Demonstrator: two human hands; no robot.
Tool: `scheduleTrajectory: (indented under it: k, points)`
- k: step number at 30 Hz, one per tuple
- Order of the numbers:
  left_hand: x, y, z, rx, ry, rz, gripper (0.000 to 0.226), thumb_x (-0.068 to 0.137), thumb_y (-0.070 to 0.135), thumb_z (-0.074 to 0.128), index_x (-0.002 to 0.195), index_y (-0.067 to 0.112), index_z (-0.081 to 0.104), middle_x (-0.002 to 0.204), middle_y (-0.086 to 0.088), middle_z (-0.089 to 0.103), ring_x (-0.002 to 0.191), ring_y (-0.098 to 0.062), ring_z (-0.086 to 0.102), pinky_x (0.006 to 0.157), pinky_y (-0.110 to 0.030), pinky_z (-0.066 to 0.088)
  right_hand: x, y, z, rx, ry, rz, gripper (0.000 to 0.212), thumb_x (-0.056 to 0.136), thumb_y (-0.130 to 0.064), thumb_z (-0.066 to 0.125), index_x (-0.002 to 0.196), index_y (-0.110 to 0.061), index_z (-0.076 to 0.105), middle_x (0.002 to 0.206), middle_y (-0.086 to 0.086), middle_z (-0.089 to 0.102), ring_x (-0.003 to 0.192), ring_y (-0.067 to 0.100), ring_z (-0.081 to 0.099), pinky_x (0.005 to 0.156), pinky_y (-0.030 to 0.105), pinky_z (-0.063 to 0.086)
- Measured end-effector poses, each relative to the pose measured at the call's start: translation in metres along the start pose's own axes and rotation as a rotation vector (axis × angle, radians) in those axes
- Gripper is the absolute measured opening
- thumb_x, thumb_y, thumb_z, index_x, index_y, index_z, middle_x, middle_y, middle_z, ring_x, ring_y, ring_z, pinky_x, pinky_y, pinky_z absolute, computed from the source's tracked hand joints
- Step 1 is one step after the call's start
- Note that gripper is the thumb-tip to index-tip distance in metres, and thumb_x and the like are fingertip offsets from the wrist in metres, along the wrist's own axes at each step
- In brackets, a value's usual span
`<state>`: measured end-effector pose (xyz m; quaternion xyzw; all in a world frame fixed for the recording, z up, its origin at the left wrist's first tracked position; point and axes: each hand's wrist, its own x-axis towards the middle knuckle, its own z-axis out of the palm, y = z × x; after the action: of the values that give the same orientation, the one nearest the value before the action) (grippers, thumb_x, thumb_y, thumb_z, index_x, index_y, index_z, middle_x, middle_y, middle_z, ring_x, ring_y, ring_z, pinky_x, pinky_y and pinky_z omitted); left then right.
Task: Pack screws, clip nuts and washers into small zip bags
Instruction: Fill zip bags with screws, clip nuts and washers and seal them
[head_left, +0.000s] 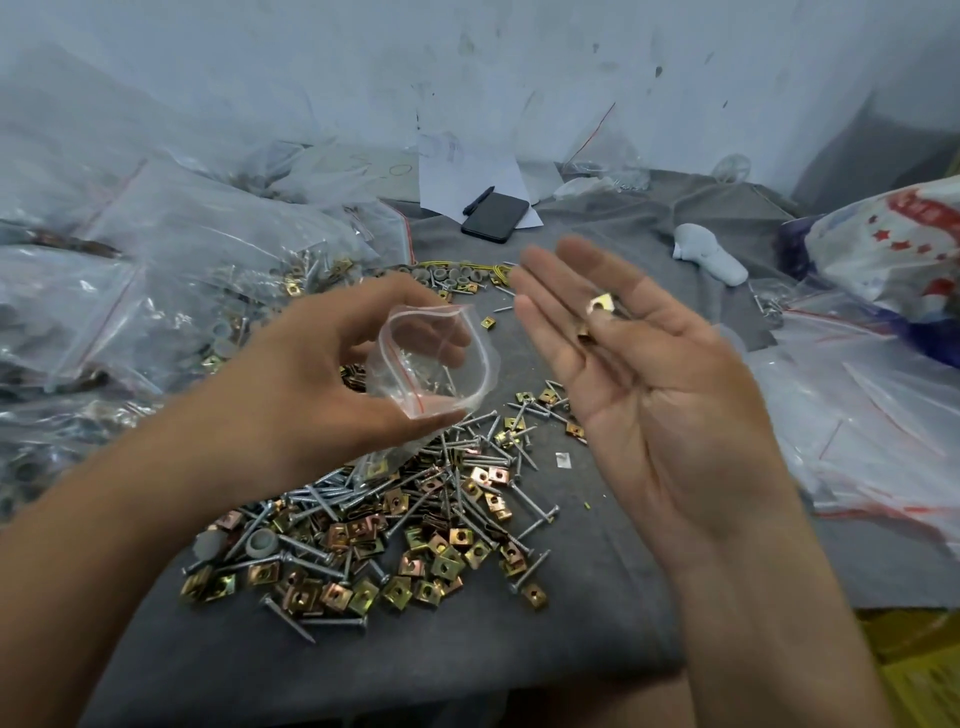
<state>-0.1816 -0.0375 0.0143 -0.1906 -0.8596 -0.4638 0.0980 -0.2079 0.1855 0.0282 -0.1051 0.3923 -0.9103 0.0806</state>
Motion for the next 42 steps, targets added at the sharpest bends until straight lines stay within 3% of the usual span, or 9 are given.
scheduleTrajectory:
  k: [7, 10, 14, 21, 30, 33, 36, 39, 42]
  points:
    - [0.002, 0.004, 0.003, -0.059, -0.010, -0.010, 0.051, 0.070, 0.054, 0.082, 0.117, 0.045, 0.064, 0.115, 0.017, 0.076, 0.111, -0.003, 0.072, 0.097, -0.035, 0.056, -0.016, 0.028, 0.045, -0.776, -0.255, -0.410, 0.035, 0.105, 0.005, 0.036, 0.123, -0.005, 0.064, 0.125, 0.008, 0.070, 0.120, 0.016, 0.068, 0.100, 0.031, 0.055]
    - [0.003, 0.005, 0.002, -0.137, 0.039, 0.008, 0.041, 0.066, 0.045, 0.077, 0.106, 0.047, 0.067, 0.107, 0.022, 0.076, 0.103, -0.001, 0.073, 0.087, -0.021, 0.053, -0.013, 0.035, 0.046, -1.140, -0.369, -0.590, 0.038, 0.102, 0.008, 0.039, 0.129, -0.004, 0.063, 0.139, 0.006, 0.061, 0.133, 0.014, 0.056, 0.109, 0.033, 0.047]
    - [0.005, 0.003, 0.002, -0.213, 0.098, 0.019, 0.039, 0.065, 0.039, 0.076, 0.101, 0.053, 0.069, 0.104, 0.016, 0.077, 0.102, -0.007, 0.074, 0.088, -0.032, 0.054, -0.008, 0.043, 0.048, -1.324, -0.381, -0.625, 0.044, 0.095, 0.016, 0.042, 0.131, -0.002, 0.061, 0.147, 0.009, 0.057, 0.147, 0.017, 0.044, 0.125, 0.048, 0.026]
    - [0.003, 0.008, -0.001, -0.301, 0.121, -0.019, 0.045, 0.077, 0.038, 0.084, 0.118, 0.035, 0.066, 0.113, 0.005, 0.078, 0.107, -0.017, 0.077, 0.090, -0.031, 0.061, 0.001, 0.032, 0.047, -1.304, -0.366, -0.518, 0.035, 0.108, 0.000, 0.040, 0.134, -0.010, 0.060, 0.154, 0.001, 0.054, 0.146, 0.011, 0.045, 0.124, 0.052, 0.029]
    - [0.003, 0.012, 0.002, -0.290, 0.134, -0.040, 0.039, 0.081, 0.013, 0.081, 0.116, 0.021, 0.065, 0.105, 0.001, 0.078, 0.099, -0.015, 0.077, 0.085, -0.028, 0.061, 0.008, 0.031, 0.046, -1.477, -0.390, -0.513, 0.035, 0.112, -0.013, 0.039, 0.142, -0.021, 0.054, 0.159, -0.008, 0.048, 0.156, 0.003, 0.022, 0.128, 0.049, -0.007]
    - [0.002, 0.014, -0.001, -0.243, 0.143, -0.058, 0.039, 0.080, 0.022, 0.088, 0.113, 0.025, 0.067, 0.101, 0.010, 0.079, 0.095, -0.007, 0.076, 0.081, -0.022, 0.060, 0.006, 0.028, 0.042, -1.295, -0.345, -0.455, 0.043, 0.112, -0.036, 0.037, 0.153, -0.027, 0.044, 0.160, -0.013, 0.045, 0.154, 0.002, 0.027, 0.130, 0.046, 0.012]
    - [0.002, 0.016, -0.003, -0.180, 0.146, -0.077, 0.044, 0.076, 0.034, 0.090, 0.114, 0.027, 0.069, 0.108, 0.013, 0.079, 0.100, -0.006, 0.076, 0.090, -0.023, 0.060, 0.010, 0.013, 0.033, -0.870, -0.243, -0.429, 0.050, 0.109, -0.045, 0.030, 0.151, -0.022, 0.045, 0.153, -0.010, 0.054, 0.143, -0.002, 0.045, 0.118, 0.021, 0.035]
    - [0.002, 0.015, -0.004, -0.243, 0.170, -0.092, 0.045, 0.072, 0.034, 0.086, 0.113, 0.025, 0.070, 0.111, 0.012, 0.079, 0.102, -0.007, 0.077, 0.093, -0.021, 0.059, 0.020, -0.008, 0.002, -0.693, 0.014, -0.453, 0.051, 0.106, -0.050, 0.030, 0.136, -0.020, 0.058, 0.132, -0.005, 0.071, 0.128, 0.006, 0.062, 0.114, 0.039, 0.040]
    - [0.003, 0.012, -0.006, -0.265, 0.201, -0.090, 0.045, 0.071, 0.031, 0.088, 0.112, 0.025, 0.071, 0.110, 0.009, 0.080, 0.103, -0.009, 0.077, 0.093, -0.023, 0.059, 0.022, -0.010, -0.036, -0.794, 0.258, -0.372, 0.044, 0.108, -0.047, 0.036, 0.114, -0.019, 0.069, 0.105, -0.002, 0.080, 0.106, 0.015, 0.074, 0.100, 0.039, 0.052]
